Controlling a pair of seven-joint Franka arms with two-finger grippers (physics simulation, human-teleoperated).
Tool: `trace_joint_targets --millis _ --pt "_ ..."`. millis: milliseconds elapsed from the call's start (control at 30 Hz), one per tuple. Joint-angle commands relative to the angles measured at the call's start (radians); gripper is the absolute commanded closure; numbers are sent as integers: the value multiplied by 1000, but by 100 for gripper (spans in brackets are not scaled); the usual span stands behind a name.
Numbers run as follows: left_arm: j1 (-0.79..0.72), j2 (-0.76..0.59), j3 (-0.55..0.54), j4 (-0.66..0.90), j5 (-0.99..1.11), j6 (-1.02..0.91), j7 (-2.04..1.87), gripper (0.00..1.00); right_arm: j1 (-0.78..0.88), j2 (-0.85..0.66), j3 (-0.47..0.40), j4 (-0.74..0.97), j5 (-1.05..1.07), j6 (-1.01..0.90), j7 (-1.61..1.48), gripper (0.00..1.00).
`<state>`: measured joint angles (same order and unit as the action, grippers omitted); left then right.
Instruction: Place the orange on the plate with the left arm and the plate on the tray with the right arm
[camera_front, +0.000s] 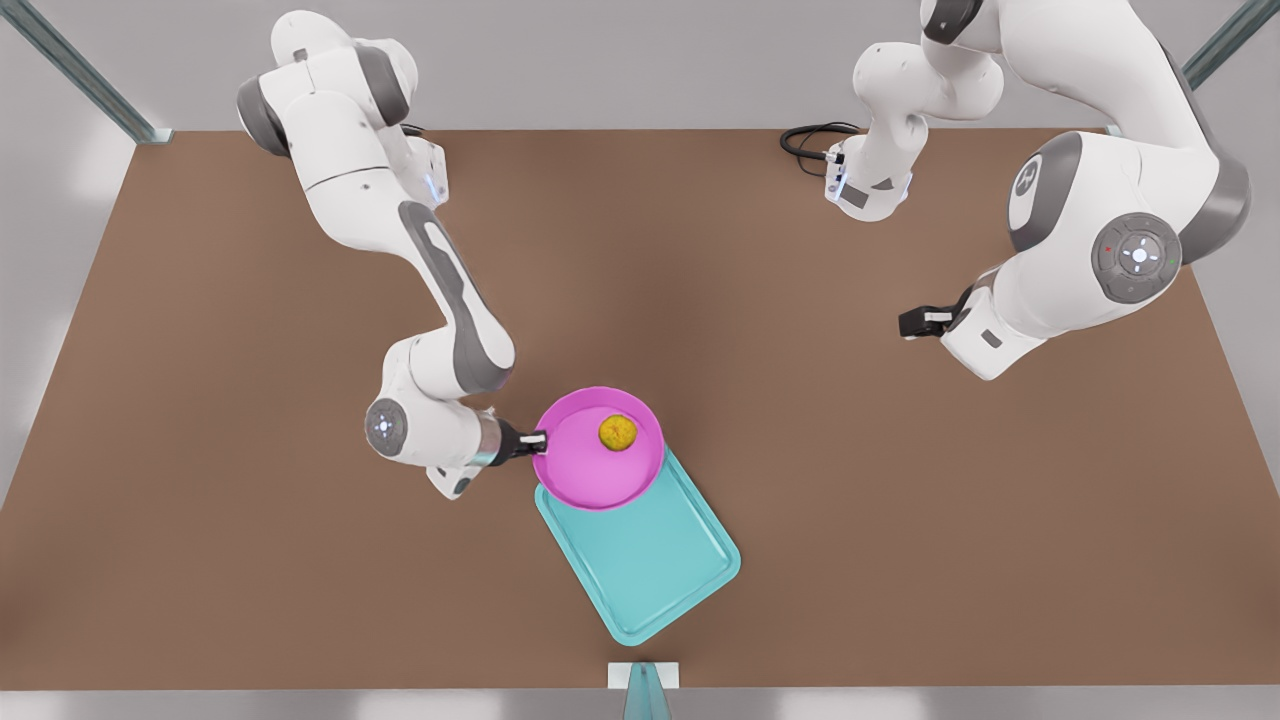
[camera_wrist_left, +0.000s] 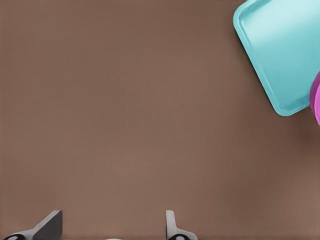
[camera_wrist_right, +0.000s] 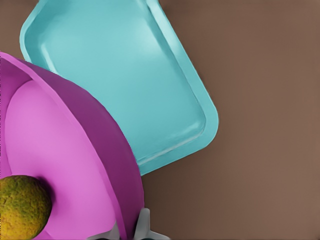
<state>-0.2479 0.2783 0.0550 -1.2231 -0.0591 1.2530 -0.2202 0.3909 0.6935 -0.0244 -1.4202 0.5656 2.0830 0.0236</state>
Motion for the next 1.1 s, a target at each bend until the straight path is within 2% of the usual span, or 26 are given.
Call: trace_joint_targets --millis 0,100,233,400,433,667,767,800,833,900,933,1000,1067 --pt "-1 -2 0 1 1 -1 15 0 -21 66 -2 81 28 -3 25 79" --pt "1 -2 0 1 1 -1 15 0 -27 227 0 290 37 22 99 79" --pt "1 -1 0 1 1 -1 15 0 -14 290 9 320 51 141 101 79" --pt "1 1 5 1 1 5 15 0 29 301 11 333 73 146 101 79" --pt "1 1 5 1 1 6 15 0 31 302 11 326 73 173 88 0" --pt "1 1 5 1 1 6 15 0 28 278 0 320 59 178 72 0" --pt "1 -1 5 1 1 5 15 0 -207 72 4 250 -384 -355 -85 0" --pt "-1 -1 5 1 1 5 15 0 -283 -35 11 204 -605 -483 -175 0" --pt "-1 -1 5 1 1 5 15 0 -331 -212 12 100 -754 -488 -240 0" --pt "1 -1 5 1 1 5 15 0 -374 -477 11 29 -756 -577 -280 0" --pt "1 -1 5 1 1 5 15 0 -382 -563 11 29 -754 -636 -283 0" --pt "-1 -1 5 1 1 5 15 0 -383 -670 11 -26 -744 -679 -284 0" --pt "-1 -1 5 1 1 5 15 0 -399 -697 11 -37 -714 -705 -284 0"
